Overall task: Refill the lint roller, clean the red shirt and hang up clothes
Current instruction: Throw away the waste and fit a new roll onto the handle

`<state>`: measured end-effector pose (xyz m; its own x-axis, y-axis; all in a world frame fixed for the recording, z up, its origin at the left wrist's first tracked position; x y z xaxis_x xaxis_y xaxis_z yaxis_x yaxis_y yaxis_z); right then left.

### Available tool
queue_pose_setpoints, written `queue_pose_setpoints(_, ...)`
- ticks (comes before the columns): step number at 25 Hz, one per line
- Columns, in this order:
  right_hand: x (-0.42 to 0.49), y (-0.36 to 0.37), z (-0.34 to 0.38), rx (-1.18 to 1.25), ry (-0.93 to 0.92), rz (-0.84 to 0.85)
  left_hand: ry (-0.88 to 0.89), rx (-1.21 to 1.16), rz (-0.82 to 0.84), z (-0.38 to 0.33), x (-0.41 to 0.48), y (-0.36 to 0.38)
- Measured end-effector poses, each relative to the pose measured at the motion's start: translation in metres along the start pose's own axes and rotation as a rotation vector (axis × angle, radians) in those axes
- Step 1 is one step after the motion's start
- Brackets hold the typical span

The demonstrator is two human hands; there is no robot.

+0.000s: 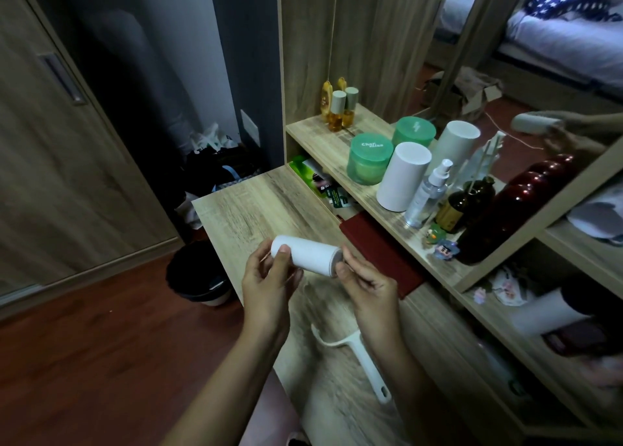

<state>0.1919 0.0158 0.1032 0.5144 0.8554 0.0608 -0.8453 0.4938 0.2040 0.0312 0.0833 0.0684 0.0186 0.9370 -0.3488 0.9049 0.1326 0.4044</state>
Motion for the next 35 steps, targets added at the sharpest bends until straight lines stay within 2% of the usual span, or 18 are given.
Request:
queue_pose_setpoints(3,0.001,-0.002,-0.011,0.034,0.059,-0.017,-0.161,0.041,0.087,0.020,0.005,0.012)
queue_pose_setpoints(6,0.005,-0.009,-0.020,-0.048,0.077,-0.054,-0.323,0.026,0.092,0.037,0.011,0.015)
queue_pose_setpoints(9,0.007,-0.019,-0.026,-0.142,0.065,-0.092,-0.399,0.034,0.084,0.046,0.013,0.015)
queue_pose_setpoints(11,0.008,-0.034,-0.034,-0.199,0.075,-0.181,-0.427,0.040,0.077,0.049,0.013,0.014)
queue_pose_setpoints(13,0.005,-0.061,-0.059,-0.422,0.173,-0.327,-0.429,0.050,0.076,0.049,0.015,0.013)
queue_pose_setpoints(15,-0.008,-0.089,-0.093,-0.758,0.379,-0.414,-0.421,0.056,0.084,0.048,0.018,0.012)
queue_pose_setpoints(18,-0.034,-0.105,-0.140,-1.024,0.631,-0.317,-0.416,0.085,0.096,0.047,0.022,0.009)
queue_pose_setpoints(21,-0.038,-0.100,-0.171,-1.059,0.700,-0.151,-0.442,0.100,0.102,0.050,0.024,0.007)
queue_pose_setpoints(24,-0.025,-0.080,-0.159,-1.007,0.570,-0.063,-0.466,0.138,0.135,0.053,0.025,0.006)
queue_pose_setpoints(29,0.001,-0.042,-0.039,-1.009,0.192,-0.001,-0.394,0.238,0.168,0.044,0.042,-0.007)
queue_pose_setpoints(32,0.012,-0.026,0.002,-1.135,0.036,0.058,-0.322,0.381,0.311,0.042,0.040,0.003)
queue_pose_setpoints(35,0.018,-0.017,0.010,-1.177,-0.033,0.083,-0.282,0.434,0.471,0.047,0.030,0.015)
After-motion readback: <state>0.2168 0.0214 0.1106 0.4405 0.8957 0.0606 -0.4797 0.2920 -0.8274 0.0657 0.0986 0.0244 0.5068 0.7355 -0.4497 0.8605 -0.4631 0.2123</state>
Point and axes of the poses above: each hand's wrist, its own x-axis towards the middle knuckle, its own y-axis out of the palm, z = x × y, the point moved 10 cm from there along x, towards the middle knuckle, and after that the axes turned 4 degrees about x, right-handed, at the moved point
